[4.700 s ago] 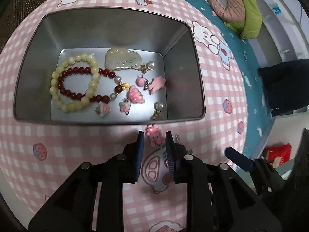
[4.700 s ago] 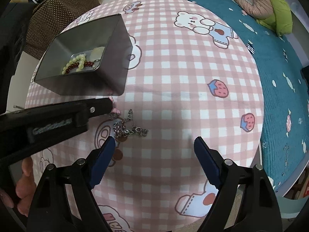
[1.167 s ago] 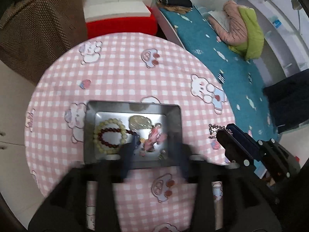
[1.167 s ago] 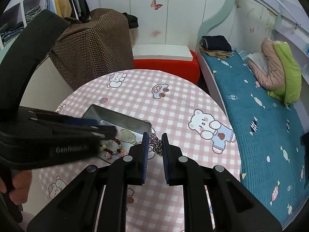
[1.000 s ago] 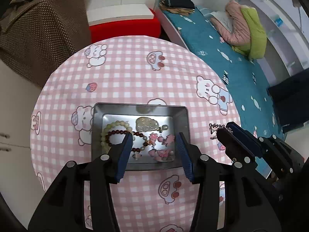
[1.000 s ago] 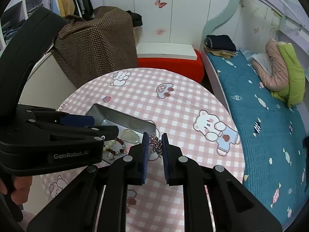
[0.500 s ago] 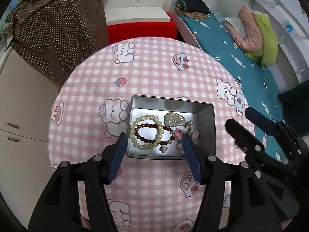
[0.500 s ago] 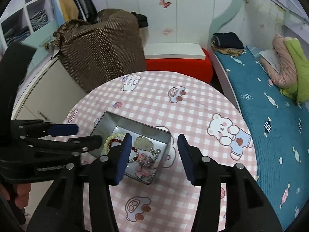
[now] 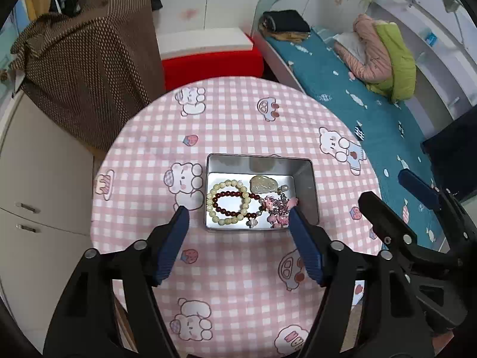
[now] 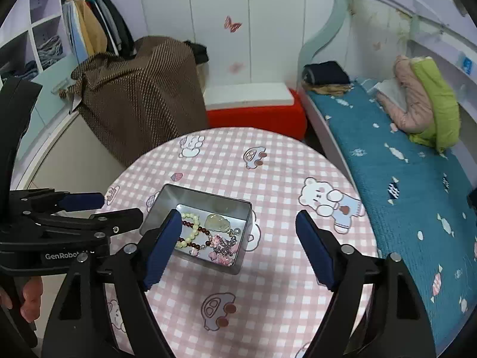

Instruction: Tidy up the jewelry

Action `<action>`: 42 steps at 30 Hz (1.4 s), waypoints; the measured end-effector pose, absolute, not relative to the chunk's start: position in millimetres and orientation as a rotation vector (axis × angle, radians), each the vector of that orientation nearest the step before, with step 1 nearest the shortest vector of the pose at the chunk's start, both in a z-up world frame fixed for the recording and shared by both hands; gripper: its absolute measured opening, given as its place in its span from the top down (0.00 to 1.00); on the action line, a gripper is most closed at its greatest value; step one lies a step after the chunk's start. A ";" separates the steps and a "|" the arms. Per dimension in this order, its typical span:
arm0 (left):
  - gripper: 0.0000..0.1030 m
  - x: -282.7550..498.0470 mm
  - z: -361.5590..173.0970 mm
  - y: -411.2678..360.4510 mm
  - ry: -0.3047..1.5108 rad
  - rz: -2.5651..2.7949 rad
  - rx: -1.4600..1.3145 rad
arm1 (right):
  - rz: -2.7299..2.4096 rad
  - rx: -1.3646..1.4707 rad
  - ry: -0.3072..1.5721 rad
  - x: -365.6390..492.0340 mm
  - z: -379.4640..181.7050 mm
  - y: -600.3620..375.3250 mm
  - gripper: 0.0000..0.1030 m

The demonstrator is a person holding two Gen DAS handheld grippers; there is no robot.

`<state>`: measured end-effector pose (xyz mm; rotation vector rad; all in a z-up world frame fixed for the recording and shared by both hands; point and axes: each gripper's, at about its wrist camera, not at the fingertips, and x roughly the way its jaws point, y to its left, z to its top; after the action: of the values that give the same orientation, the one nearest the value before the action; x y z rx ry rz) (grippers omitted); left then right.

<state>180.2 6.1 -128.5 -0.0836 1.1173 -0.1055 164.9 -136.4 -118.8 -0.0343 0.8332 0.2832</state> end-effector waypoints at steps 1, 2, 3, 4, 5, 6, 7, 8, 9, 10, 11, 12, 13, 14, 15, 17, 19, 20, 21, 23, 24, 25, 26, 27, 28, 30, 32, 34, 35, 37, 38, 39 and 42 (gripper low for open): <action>0.30 176.9 -125.9 6.6 1.109 -0.109 -0.080 | 0.272 -0.033 0.826 161.2 -116.1 -137.1 0.19; 0.29 171.6 -122.4 7.3 1.100 -0.114 -0.074 | 0.256 -0.025 0.813 153.1 -112.0 -138.5 0.17; 0.25 165.7 -118.7 8.2 1.090 -0.117 -0.068 | 0.250 -0.017 0.805 147.9 -109.3 -139.8 0.16; 0.23 160.2 -115.1 9.1 1.078 -0.123 -0.064 | 0.243 -0.008 0.796 140.8 -105.9 -140.9 0.15; 0.23 155.4 -112.2 9.3 1.067 -0.128 -0.060 | 0.232 -0.001 0.789 134.4 -103.3 -141.8 0.13; 0.23 149.3 -108.1 9.7 1.054 -0.136 -0.051 | 0.222 0.003 0.784 130.7 -101.2 -141.3 0.11; 0.23 145.0 -104.9 9.5 1.044 -0.139 -0.043 | 0.208 0.010 0.773 122.3 -97.6 -141.5 0.10; 0.22 138.0 -100.3 9.1 1.027 -0.143 -0.029 | 0.202 0.015 0.762 115.7 -94.3 -141.2 0.10; 0.21 132.1 -96.6 9.2 1.012 -0.145 -0.020 | 0.197 0.018 0.754 111.5 -91.9 -141.0 0.10; 0.21 125.9 -92.5 9.6 0.997 -0.148 -0.016 | 0.191 0.022 0.745 105.8 -89.0 -140.6 0.10; 0.21 120.6 -89.1 9.8 0.985 -0.152 -0.013 | 0.179 0.024 0.731 98.1 -84.6 -139.8 0.10; 0.21 116.6 -86.8 10.3 0.977 -0.156 -0.013 | 0.173 0.025 0.722 93.7 -81.8 -140.2 0.10; 0.21 111.4 -82.7 10.7 0.964 -0.159 -0.012 | 0.167 0.027 0.711 88.9 -78.3 -140.0 0.09; 0.21 106.3 -78.3 11.2 0.946 -0.160 -0.010 | 0.159 0.033 0.695 82.6 -73.6 -140.0 0.09; 0.21 102.5 -75.0 11.9 0.931 -0.159 -0.009 | 0.151 0.037 0.684 78.3 -69.9 -140.2 0.09; 0.21 91.4 -64.7 13.2 0.893 -0.158 -0.007 | 0.138 0.046 0.663 70.8 -63.9 -139.4 0.09; 0.21 81.9 -55.6 14.3 0.859 -0.156 -0.011 | 0.128 0.051 0.641 62.6 -57.7 -139.4 0.09; 0.21 77.8 -51.9 15.3 0.846 -0.154 -0.012 | 0.122 0.054 0.627 57.9 -53.8 -139.1 0.09; 0.21 73.4 -48.0 15.7 0.832 -0.154 -0.011 | 0.121 0.058 0.613 53.6 -50.0 -139.2 0.09; 0.21 66.0 -40.3 16.2 0.807 -0.155 -0.010 | 0.120 0.064 0.590 46.9 -43.8 -139.6 0.09; 0.21 62.2 -36.5 17.0 0.792 -0.153 -0.012 | 0.118 0.063 0.577 43.6 -40.1 -139.2 0.09; 0.21 59.0 -32.4 17.3 0.777 -0.150 -0.013 | 0.117 0.061 0.565 41.6 -37.1 -139.4 0.09; 0.21 57.0 -29.2 17.5 0.764 -0.150 -0.012 | 0.118 0.059 0.555 40.5 -34.6 -138.6 0.09; 0.21 54.0 -25.0 16.9 0.747 -0.150 -0.010 | 0.119 0.056 0.540 38.1 -31.1 -137.9 0.09; 0.21 50.5 -20.5 16.1 0.731 -0.146 -0.008 | 0.118 0.054 0.522 35.7 -27.3 -137.8 0.09; 0.21 46.2 -13.8 14.6 0.706 -0.143 -0.012 | 0.121 0.057 0.497 32.4 -22.1 -138.6 0.09; 0.21 43.2 -6.7 12.7 0.678 -0.137 -0.009 | 0.118 0.054 0.469 30.8 -16.0 -140.4 0.09; 0.19 41.2 1.0 9.9 0.645 -0.132 -0.004 | 0.117 0.047 0.437 28.3 -9.0 -142.6 0.08; 0.19 39.0 4.1 9.5 0.634 -0.129 -0.006 | 0.119 0.044 0.424 26.3 -6.5 -143.6 0.08; 0.19 38.7 10.0 8.0 0.614 -0.127 -0.015 | 0.109 0.037 0.400 22.3 -2.0 -146.3 0.08; 0.19 37.3 12.1 7.1 0.608 -0.127 -0.016 | 0.105 0.031 0.393 20.5 -0.7 -147.2 0.08; 0.18 36.3 14.1 5.1 0.602 -0.120 -0.012 | 0.101 0.023 0.386 18.8 0.1 -147.5 0.08; 0.18 31.4 18.9 1.8 0.587 -0.108 0.007 | 0.095 0.020 0.372 14.9 0.1 -149.7 0.08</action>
<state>31.4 1.8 18.9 0.0068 0.5873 -0.1084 14.9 -149.7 0.1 0.0201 0.3715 0.0950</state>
